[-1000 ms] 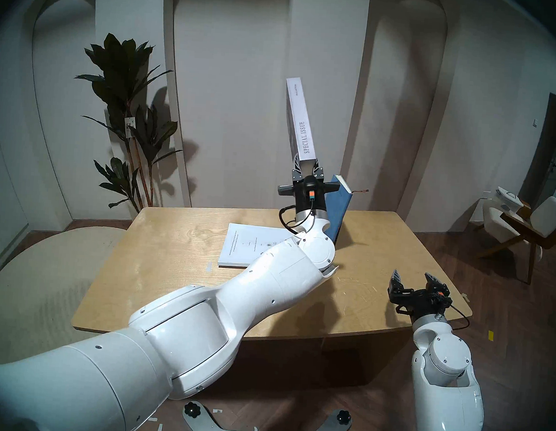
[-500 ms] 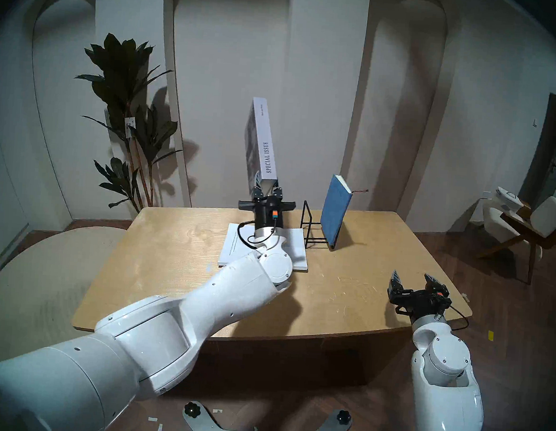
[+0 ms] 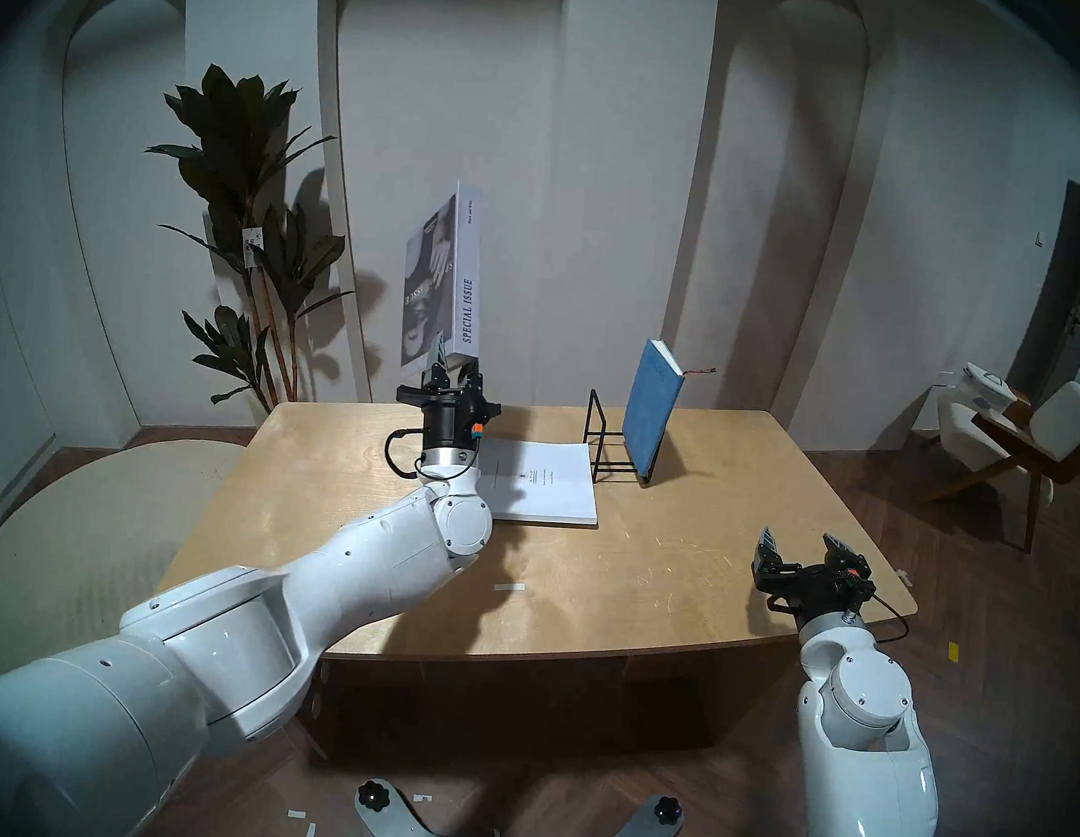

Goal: Stack the books into one stack

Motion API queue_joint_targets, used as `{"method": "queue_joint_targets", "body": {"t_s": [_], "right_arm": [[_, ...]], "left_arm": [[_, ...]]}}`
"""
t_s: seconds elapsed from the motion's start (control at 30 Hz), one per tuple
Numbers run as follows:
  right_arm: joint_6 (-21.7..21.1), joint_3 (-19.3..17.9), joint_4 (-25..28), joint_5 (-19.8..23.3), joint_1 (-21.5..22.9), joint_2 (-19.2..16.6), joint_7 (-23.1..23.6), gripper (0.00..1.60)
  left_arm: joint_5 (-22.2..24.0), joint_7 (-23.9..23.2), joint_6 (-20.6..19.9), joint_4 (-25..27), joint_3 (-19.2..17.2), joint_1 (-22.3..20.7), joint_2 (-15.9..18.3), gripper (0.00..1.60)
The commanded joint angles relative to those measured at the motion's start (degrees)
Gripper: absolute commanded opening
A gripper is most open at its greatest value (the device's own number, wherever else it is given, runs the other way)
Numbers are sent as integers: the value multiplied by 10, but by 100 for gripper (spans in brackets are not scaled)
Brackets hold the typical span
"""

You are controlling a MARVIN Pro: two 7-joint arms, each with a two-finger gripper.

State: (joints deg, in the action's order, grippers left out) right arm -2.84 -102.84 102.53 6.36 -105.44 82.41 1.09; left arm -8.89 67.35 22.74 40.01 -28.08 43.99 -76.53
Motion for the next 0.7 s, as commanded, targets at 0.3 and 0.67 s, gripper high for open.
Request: {"method": "queue_joint_targets", "body": {"t_s": [0.3,0.67], "right_arm": [[4,1,8,2,6,-4,-2,160],[4,2,9,4,7,-7,-4,160]], "left_arm": [[-166,40,-85,6,108,2,91,0],[-314,47,-158,10,212,-2,159,0]]}}
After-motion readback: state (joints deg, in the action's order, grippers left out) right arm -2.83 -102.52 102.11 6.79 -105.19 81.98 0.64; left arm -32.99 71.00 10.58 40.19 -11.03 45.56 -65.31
